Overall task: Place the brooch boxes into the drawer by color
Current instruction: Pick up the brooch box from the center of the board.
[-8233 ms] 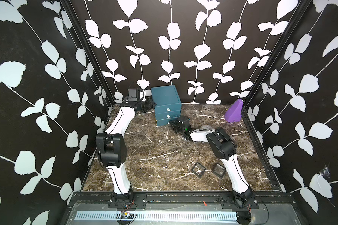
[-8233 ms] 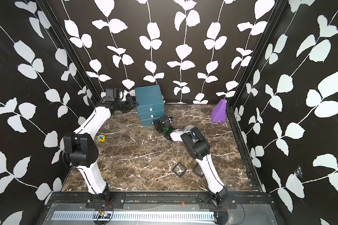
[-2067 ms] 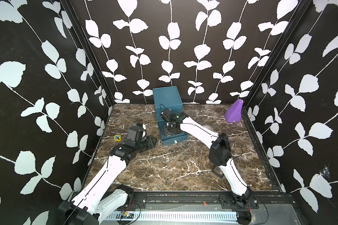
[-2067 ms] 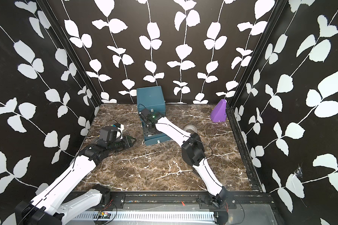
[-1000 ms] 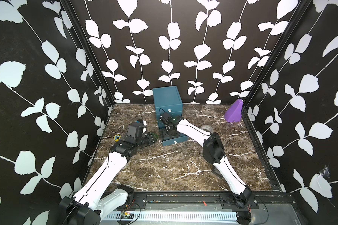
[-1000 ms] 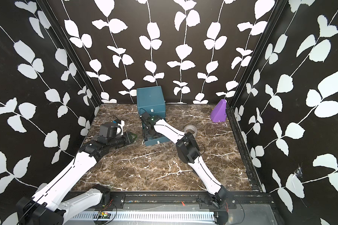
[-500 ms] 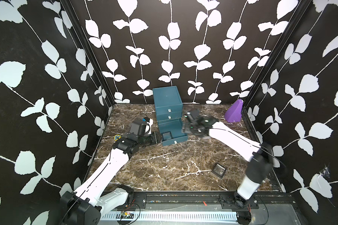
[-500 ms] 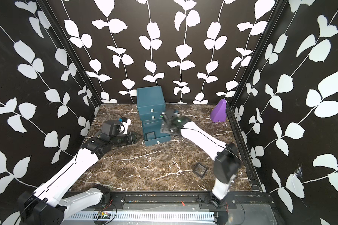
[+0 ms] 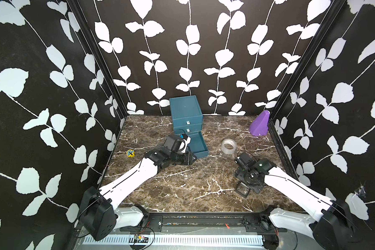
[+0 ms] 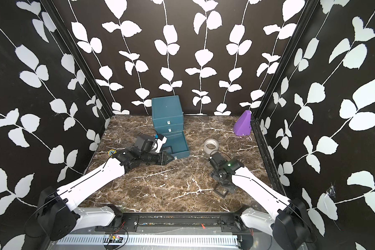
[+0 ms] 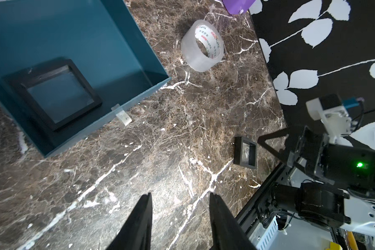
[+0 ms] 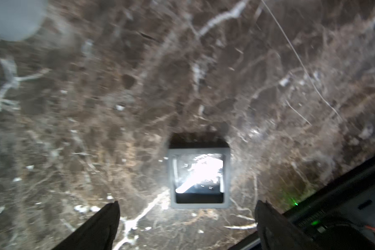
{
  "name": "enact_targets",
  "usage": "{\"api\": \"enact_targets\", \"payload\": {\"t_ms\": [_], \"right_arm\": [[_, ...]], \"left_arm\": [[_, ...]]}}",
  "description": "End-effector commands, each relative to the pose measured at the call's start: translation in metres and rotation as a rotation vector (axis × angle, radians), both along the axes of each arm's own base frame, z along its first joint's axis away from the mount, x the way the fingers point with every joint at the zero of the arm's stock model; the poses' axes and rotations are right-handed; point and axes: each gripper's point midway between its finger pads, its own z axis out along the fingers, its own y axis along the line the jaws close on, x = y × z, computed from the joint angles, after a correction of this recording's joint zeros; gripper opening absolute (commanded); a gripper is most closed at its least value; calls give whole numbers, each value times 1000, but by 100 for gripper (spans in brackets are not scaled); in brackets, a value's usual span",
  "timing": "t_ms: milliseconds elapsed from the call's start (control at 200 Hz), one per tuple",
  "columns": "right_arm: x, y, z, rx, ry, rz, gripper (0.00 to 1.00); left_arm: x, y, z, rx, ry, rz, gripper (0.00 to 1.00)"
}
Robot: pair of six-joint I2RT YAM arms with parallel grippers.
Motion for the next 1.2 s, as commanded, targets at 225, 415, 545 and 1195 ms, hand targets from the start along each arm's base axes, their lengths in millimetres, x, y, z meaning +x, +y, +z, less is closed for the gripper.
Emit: {"api": "enact_targets", "payload": {"t_ms": [225, 415, 545, 1195], "right_arm": [[-15, 5, -47, 84, 55, 58, 100], [-12, 9, -59, 141, 29, 59, 100], [-11, 10, -62, 144, 31, 74, 100], [-21, 7, -83, 120, 149, 88, 80]], "left_arm": [[0, -17, 20, -67, -64, -51, 42], [-1, -18, 16, -73, -62, -43, 42], [-8, -28, 14, -80, -59, -66, 43], [-2, -37, 15, -89, -65, -56, 42]]}}
